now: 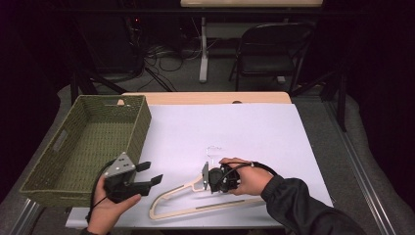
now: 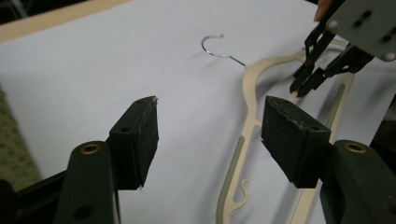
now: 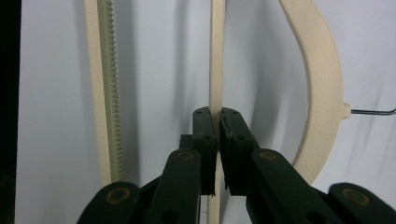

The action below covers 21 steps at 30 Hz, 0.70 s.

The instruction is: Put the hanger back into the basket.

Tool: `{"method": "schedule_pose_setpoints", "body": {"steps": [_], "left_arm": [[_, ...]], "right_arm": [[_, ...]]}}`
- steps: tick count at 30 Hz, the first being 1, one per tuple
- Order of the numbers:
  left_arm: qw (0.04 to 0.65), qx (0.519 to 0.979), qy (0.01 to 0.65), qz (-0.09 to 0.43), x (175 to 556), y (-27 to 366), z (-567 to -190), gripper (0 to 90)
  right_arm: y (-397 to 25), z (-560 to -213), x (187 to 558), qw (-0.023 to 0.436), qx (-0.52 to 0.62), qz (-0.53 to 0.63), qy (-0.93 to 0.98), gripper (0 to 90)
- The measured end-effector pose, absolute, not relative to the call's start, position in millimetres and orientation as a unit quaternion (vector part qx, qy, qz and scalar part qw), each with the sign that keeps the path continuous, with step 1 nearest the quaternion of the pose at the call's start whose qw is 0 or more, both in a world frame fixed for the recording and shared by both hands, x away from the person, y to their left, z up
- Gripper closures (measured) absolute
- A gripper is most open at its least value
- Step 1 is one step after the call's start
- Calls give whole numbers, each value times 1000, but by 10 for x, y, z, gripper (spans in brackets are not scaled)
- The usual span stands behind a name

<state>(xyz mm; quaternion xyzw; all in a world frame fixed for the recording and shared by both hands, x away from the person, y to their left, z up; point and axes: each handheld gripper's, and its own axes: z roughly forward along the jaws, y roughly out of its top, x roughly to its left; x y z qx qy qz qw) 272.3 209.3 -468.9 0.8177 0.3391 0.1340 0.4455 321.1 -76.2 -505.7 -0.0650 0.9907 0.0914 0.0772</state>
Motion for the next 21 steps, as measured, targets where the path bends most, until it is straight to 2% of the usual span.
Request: {"method": "schedule_pose_setpoints", "body": {"steps": [4,7,18,21], "left_arm": [[442,832,316,113,2835,1912,-4762,367],[437,845,295,88,2919,1791,-4807,399],[393,868,303,-6,3171,1548,-4997,399],[379,875,303,-12,3201,1464,-5043,393]], "right_arm": [[-774,-5027,3188,86,-69,93,990,854],[-783,-5002,3163,87,-67,96,989,855],[-800,-4990,3162,107,-77,97,987,854],[-790,-4988,3155,109,-79,96,986,854]]}}
